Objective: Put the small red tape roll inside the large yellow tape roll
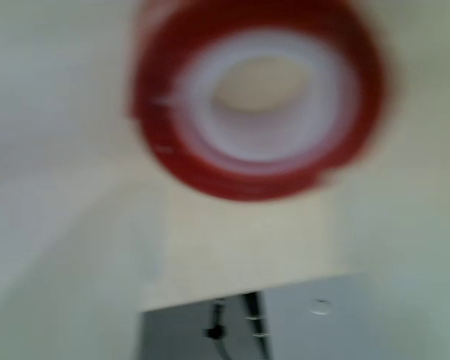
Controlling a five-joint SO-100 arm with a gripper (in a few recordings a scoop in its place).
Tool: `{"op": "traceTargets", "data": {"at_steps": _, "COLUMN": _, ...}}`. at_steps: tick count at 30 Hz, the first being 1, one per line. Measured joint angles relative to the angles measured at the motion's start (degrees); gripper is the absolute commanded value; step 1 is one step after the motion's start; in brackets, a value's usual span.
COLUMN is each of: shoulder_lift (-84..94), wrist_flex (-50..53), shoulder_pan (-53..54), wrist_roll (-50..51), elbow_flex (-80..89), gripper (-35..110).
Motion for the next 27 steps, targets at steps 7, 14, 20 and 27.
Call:
{"op": "traceTargets", "data": {"at_steps": 7, "shoulder_lift": 0.00, "wrist_flex": -0.26, "shoulder_pan": -0.09, "wrist_roll": 0.00, "elbow_flex": 4.04, "gripper": 27}}
{"op": "traceTargets", "data": {"at_steps": 14, "shoulder_lift": 0.00, "wrist_flex": -0.35, "shoulder_pan": -0.09, "wrist_roll": 0.00, "elbow_flex": 9.32, "gripper": 28}}
{"op": "traceTargets", "data": {"at_steps": 20, "shoulder_lift": 0.00, "wrist_flex": -0.35, "shoulder_pan": -0.09, "wrist_roll": 0.00, "elbow_flex": 12.04, "gripper": 28}}
{"op": "traceTargets", "data": {"at_steps": 27, "shoulder_lift": 0.00, "wrist_flex": -4.57, "shoulder_pan": 1.67, "wrist_roll": -0.26, "elbow_flex": 16.96, "gripper": 29}}
